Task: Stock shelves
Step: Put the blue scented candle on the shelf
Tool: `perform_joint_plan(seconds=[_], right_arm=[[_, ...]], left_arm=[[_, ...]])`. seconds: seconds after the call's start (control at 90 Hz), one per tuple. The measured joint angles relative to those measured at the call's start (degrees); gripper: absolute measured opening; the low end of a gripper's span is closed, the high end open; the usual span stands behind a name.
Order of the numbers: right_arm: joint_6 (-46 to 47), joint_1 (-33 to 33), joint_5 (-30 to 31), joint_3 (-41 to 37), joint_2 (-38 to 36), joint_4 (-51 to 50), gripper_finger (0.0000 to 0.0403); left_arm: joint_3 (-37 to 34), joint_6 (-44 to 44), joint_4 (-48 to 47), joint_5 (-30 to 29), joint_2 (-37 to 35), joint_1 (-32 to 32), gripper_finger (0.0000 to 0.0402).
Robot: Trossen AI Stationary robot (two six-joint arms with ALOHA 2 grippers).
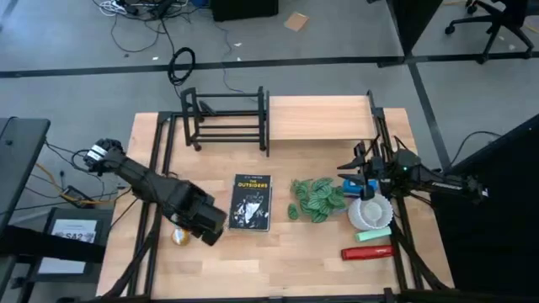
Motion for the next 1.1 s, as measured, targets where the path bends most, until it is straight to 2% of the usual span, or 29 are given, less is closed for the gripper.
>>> perform_joint_plan(seconds=[0.144,0.233,0.444,0.522,0.844,1.1], right_arm=[[0.00,-0.01,0.00,-0.01,0.00,0.00,0.0077],[0.00,0.00,0.00,-0.02,0.00,0.00,0.0077],[0.00,-0.01,-0.02,-0.02,0.00,0.06,0.0077],[0.00,-0.02,-0.01,-0.02,0.00,0.05,0.0077],[-0.01,0.00,-0.02,-0.02,-0.01,0.43,0.0077],[-0.02,-0.02,0.00,-0.02,0.00,0.41,0.0077]], left_arm=[[-5.55,-3.80,0.02,0.02,-2.09,-1.28,0.0199],[-10.12,-3.95,1.82,-0.11,-2.90,0.23,0.0227],[-20.75,-3.49,9.49,-0.26,-5.23,3.26,0.0225],[-23.19,-3.46,9.47,0.20,-6.35,4.23,0.0225],[-28.80,-2.07,12.58,0.57,-12.59,6.03,0.0225],[-32.09,-0.43,17.68,2.57,-12.72,6.08,0.0225]])
